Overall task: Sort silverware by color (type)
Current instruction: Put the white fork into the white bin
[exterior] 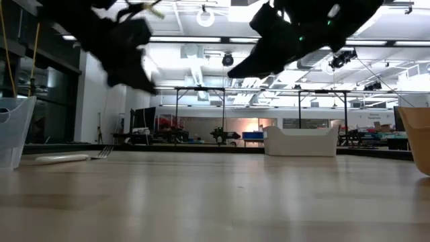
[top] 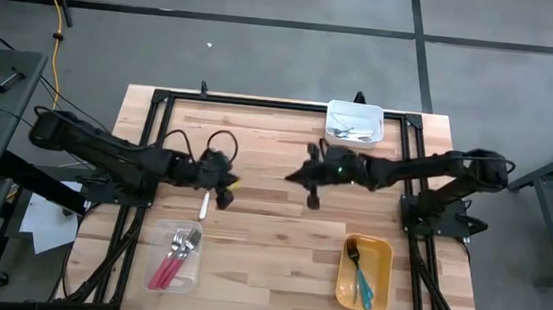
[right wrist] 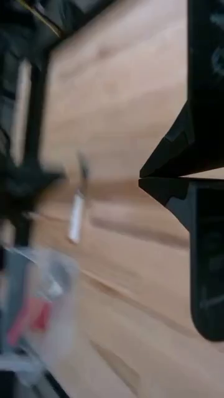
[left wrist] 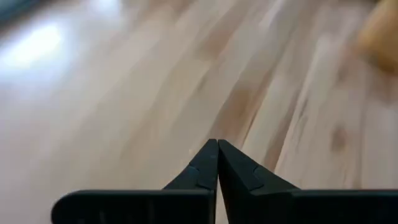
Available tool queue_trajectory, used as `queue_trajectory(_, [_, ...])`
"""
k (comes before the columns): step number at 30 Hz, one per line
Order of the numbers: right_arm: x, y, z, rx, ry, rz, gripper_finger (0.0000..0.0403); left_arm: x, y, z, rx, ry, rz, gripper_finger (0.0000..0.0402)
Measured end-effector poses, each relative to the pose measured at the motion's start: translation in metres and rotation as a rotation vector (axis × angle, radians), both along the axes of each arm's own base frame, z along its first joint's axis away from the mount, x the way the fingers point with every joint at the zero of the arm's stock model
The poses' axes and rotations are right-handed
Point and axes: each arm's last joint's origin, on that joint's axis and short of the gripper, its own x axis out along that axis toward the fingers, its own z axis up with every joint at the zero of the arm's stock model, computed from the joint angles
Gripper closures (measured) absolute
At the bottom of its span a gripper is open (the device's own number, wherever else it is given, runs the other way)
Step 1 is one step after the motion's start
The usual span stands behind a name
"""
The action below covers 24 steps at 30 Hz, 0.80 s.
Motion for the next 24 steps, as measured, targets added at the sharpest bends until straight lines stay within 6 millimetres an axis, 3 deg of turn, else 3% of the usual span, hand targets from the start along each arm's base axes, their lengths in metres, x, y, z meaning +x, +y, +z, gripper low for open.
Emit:
queue_trajectory(4, [-0.005, -0.021, -0.003, 0.033, -0.096, -0.014, 0.0402, -0.021, -0.007, -0.014, -0.153, 0.163, 0.164, 0.0387])
queue_trajectory(9, [-0.007, -0.030, -0.002, 0.012, -0.128, -0.024, 0.0402, -0.037, -0.013, -0.026, -0.247, 0.302, 0.343, 0.0353])
queue_trajectory(17, [-0.007, -0.031, -0.001, 0.025, -0.131, -0.032, 0.0402, -0.037, -0.020, -0.038, -0.304, 0.360, 0.417, 0.0293])
queue_trajectory(24, [-0.006, -0.026, 0.001, 0.028, -0.149, -0.017, 0.0403, -0.028, -0.022, -0.062, -0.259, 0.453, 0.449, 0.0273])
